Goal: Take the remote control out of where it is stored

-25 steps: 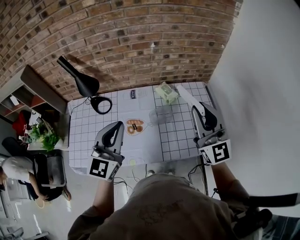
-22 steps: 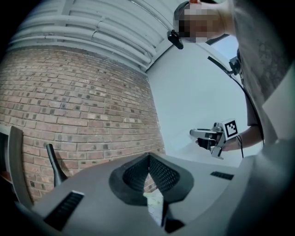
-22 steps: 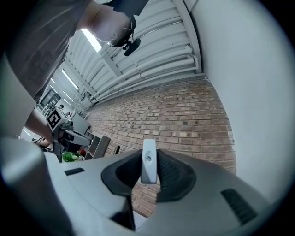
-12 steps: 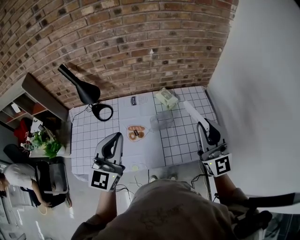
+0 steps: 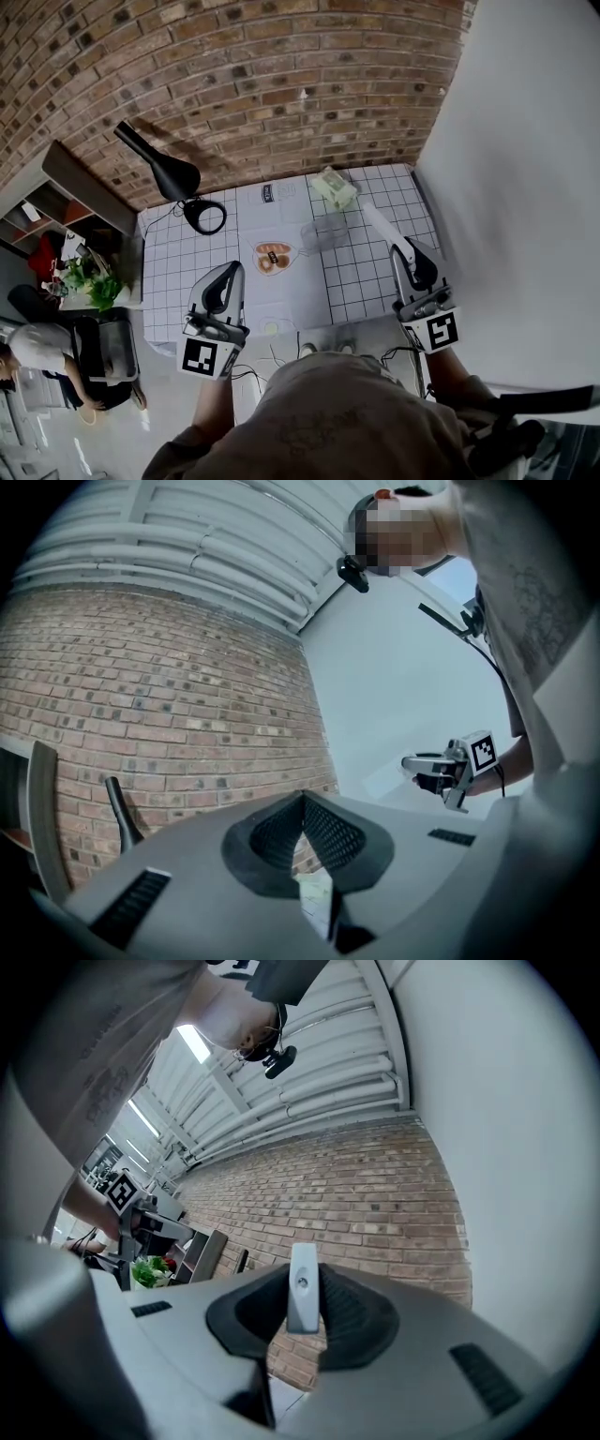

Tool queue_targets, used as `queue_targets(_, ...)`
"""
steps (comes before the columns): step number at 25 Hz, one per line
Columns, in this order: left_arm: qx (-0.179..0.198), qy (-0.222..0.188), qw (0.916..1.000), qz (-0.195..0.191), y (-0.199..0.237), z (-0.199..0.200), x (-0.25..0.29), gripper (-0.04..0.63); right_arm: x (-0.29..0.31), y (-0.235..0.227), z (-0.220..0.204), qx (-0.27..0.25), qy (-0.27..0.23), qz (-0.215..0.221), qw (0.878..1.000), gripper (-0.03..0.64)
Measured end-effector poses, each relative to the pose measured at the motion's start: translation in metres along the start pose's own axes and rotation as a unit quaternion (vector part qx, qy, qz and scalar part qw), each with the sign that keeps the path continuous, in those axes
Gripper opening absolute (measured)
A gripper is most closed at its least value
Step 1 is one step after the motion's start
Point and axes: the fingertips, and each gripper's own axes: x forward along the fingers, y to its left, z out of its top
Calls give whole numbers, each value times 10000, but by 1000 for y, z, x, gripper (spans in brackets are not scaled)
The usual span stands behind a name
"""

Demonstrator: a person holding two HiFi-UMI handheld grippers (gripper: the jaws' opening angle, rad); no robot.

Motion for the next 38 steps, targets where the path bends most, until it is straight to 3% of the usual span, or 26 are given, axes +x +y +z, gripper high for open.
queue_targets(10,-109,102,9999,37,4,-11,-4,5,10,13,-1,101,98,230,9996,83)
queue_targets(19,-186,55,9994,292,31,-20,-26,5,17,25,3,64,224,156,9996,83)
queue_targets(34,-389,205,9990,-53,59,-57,-39,5,23,65,16,-101,479,12,9988,83)
queue_targets(38,-428,187,9989,-88,63,-60,-34,5,20,63,20,-342,519,-5,9981,83)
